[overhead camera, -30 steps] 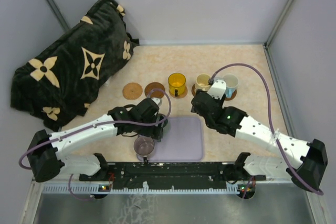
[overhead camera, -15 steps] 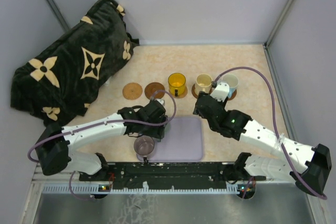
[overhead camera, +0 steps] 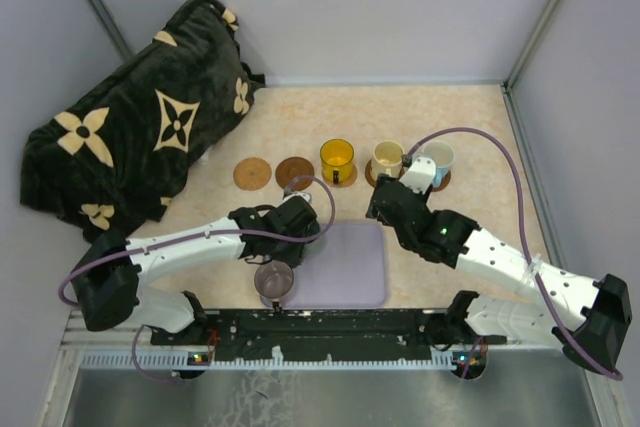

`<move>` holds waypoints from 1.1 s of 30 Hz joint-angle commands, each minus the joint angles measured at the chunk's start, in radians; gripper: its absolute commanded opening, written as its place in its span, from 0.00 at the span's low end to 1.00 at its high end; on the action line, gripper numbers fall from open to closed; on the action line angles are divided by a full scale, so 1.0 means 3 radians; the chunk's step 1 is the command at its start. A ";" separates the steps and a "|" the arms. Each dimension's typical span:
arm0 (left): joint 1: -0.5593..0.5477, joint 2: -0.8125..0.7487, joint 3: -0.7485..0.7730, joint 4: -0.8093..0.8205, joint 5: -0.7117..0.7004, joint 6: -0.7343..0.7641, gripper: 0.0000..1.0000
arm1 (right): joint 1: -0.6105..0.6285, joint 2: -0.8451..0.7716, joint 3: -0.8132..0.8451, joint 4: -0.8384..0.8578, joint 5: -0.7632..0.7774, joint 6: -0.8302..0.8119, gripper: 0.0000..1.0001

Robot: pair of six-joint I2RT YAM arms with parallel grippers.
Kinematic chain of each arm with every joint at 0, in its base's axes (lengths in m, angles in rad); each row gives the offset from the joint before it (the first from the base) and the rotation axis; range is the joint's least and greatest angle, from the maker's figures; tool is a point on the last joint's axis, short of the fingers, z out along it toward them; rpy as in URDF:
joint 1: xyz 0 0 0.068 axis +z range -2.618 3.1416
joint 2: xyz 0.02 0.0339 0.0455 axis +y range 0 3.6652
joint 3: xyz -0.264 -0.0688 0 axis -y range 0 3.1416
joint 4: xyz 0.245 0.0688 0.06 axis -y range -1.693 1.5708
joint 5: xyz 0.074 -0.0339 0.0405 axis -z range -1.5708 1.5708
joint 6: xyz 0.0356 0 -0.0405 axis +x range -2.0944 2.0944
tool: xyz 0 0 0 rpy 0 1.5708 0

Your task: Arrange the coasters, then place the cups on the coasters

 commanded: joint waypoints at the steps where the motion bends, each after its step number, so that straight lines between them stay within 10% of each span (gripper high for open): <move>1: -0.0024 0.0028 -0.0052 -0.0017 -0.0082 -0.0031 0.39 | -0.0004 -0.0073 0.0013 0.0145 0.0024 0.0024 0.64; 14: -0.0024 0.0063 0.0024 -0.0034 -0.0140 -0.0002 0.01 | -0.0007 -0.0068 0.0028 0.0130 0.0008 0.0018 0.64; 33: -0.0024 -0.0452 0.0150 0.0304 -0.1006 -0.0082 0.00 | -0.0005 -0.0063 -0.0067 0.0145 0.0013 0.0014 0.64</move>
